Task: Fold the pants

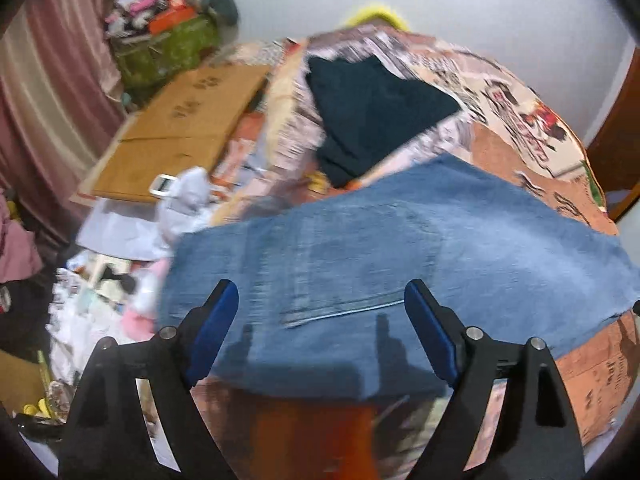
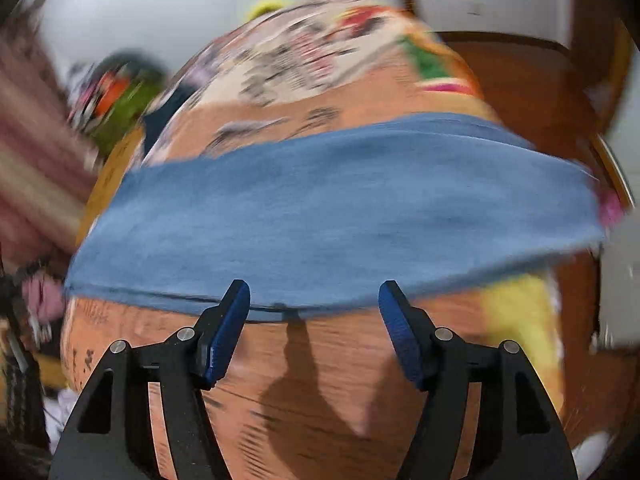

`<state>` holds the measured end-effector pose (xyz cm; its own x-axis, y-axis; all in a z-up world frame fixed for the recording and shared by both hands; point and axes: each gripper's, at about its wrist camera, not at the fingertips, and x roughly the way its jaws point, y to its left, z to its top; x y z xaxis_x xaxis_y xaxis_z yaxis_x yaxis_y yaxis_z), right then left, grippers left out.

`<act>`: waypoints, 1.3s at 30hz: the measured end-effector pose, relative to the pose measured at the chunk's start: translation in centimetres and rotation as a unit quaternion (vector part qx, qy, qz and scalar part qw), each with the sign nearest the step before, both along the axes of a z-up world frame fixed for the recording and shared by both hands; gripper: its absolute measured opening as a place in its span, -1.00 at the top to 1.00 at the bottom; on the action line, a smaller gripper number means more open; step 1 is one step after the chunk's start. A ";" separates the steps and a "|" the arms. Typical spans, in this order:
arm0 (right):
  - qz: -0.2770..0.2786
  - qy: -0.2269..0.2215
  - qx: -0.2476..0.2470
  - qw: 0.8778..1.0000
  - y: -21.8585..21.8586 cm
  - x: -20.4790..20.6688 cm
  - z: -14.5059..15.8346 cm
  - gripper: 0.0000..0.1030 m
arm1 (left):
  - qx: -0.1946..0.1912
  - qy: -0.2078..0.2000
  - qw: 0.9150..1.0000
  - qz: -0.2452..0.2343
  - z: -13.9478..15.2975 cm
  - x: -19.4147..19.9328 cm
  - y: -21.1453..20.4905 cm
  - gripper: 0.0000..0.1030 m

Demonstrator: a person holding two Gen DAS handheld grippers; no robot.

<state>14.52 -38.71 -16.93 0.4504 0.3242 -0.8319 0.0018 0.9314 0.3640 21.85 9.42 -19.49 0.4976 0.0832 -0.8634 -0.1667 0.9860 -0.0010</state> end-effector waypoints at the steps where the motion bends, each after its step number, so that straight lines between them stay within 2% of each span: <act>1: -0.020 0.000 -0.001 1.000 -1.4 -0.3 0.0 -0.26 | -0.007 0.010 1.000 -0.007 -0.5 0.6 -0.7 -0.65; 4: -0.084 0.004 -0.007 0.996 -5.8 -1.2 -0.4 -0.27 | -0.015 0.037 0.999 -0.028 -2.2 2.1 -3.3 -0.65; 8: -0.152 0.008 0.012 0.988 -9.7 -1.3 -1.5 -0.27 | -0.023 0.056 0.997 -0.047 -3.7 2.8 -6.0 -0.66; 13: -0.188 0.008 0.035 0.981 -11.7 0.9 -3.2 -0.27 | -0.008 0.055 0.997 -0.047 -4.0 3.6 -8.1 -0.71; 14: -0.191 0.005 0.041 0.981 -11.8 1.5 -3.4 -0.22 | -0.007 0.057 0.997 -0.047 -4.0 3.8 -8.3 -0.71; 15: -0.194 0.000 0.047 0.980 -12.0 2.1 -3.5 0.04 | -0.006 0.058 0.997 -0.049 -3.9 3.8 -8.5 -0.71; 16: -0.196 -0.005 0.050 0.979 -12.2 2.4 -3.4 0.19 | -0.003 0.059 0.997 -0.050 -3.9 3.9 -8.8 -0.71; 17: -0.200 -0.011 0.051 0.978 -12.3 3.0 -3.2 0.48 | 0.002 0.059 0.997 -0.053 -3.8 3.9 -9.1 -0.71; 18: -0.198 -0.020 0.053 0.978 -12.4 3.5 -2.7 0.83 | 0.007 0.059 0.997 -0.056 -3.7 4.0 -9.4 -0.71; 19: -0.199 -0.031 0.052 0.978 -12.5 3.8 -2.4 0.87 | 0.013 0.058 0.997 -0.058 -3.7 4.0 -9.8 -0.71; 21: -0.196 -0.064 0.049 0.977 -12.7 4.6 -0.7 0.88 | 0.022 0.057 0.996 -0.060 -3.7 4.1 -10.3 -0.71; 27: -0.140 -0.181 0.004 0.973 -12.2 4.7 7.6 0.92 | 0.037 0.057 0.996 -0.057 -3.7 4.3 -11.1 -0.71; 30: -0.128 -0.209 -0.008 0.970 -11.8 3.7 9.2 0.92 | 0.037 0.056 0.996 -0.051 -3.8 4.1 -11.2 -0.71; 31: -0.128 -0.204 -0.009 0.971 -11.9 3.6 8.8 0.92 | 0.035 0.055 0.997 -0.049 -3.8 4.1 -11.1 -0.71; 34: -0.137 -0.152 -0.014 0.979 -12.6 3.8 5.6 0.92 | 0.033 0.052 0.997 -0.045 -3.8 4.0 -11.1 -0.71; 39: -0.149 -0.018 -0.043 0.988 -13.4 3.2 -2.9 0.82 | 0.040 0.050 0.997 -0.049 -3.8 3.6 -11.4 -0.72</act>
